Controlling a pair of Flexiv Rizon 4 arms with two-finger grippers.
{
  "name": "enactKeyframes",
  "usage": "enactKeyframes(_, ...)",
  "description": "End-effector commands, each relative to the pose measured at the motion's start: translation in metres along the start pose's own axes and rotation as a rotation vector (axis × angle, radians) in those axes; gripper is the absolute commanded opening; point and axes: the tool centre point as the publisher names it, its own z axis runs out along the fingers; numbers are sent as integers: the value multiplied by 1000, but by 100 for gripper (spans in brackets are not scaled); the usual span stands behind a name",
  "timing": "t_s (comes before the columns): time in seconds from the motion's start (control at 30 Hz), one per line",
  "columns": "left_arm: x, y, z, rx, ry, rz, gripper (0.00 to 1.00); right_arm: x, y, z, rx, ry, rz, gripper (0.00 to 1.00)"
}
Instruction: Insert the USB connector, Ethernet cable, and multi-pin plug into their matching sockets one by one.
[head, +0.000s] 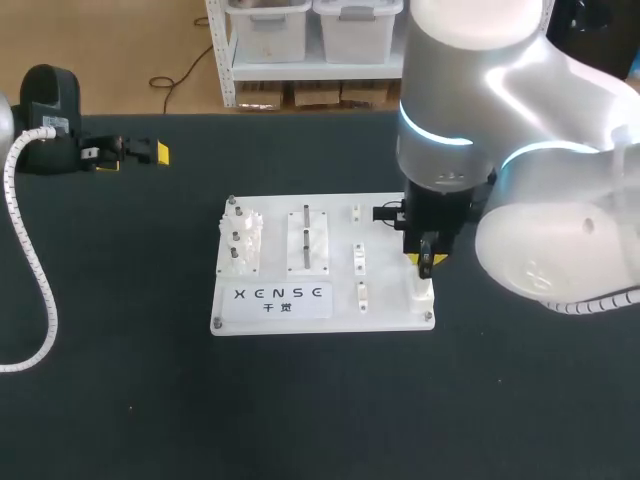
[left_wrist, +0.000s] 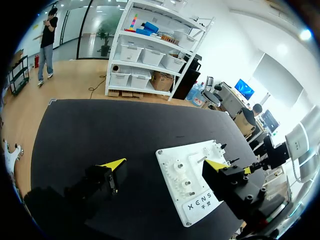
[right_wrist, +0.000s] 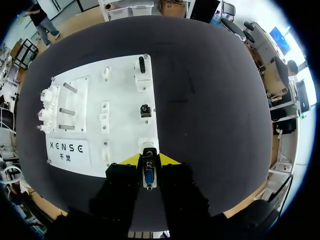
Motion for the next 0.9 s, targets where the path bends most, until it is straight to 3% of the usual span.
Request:
enactKeyframes(0.03,0,0,0,0,0,0,100,0,2,2,3,0,1,0)
enactKeyframes(0.9,0,0,0,0,0,0,100,4,-1,2,1,-2,-1,0)
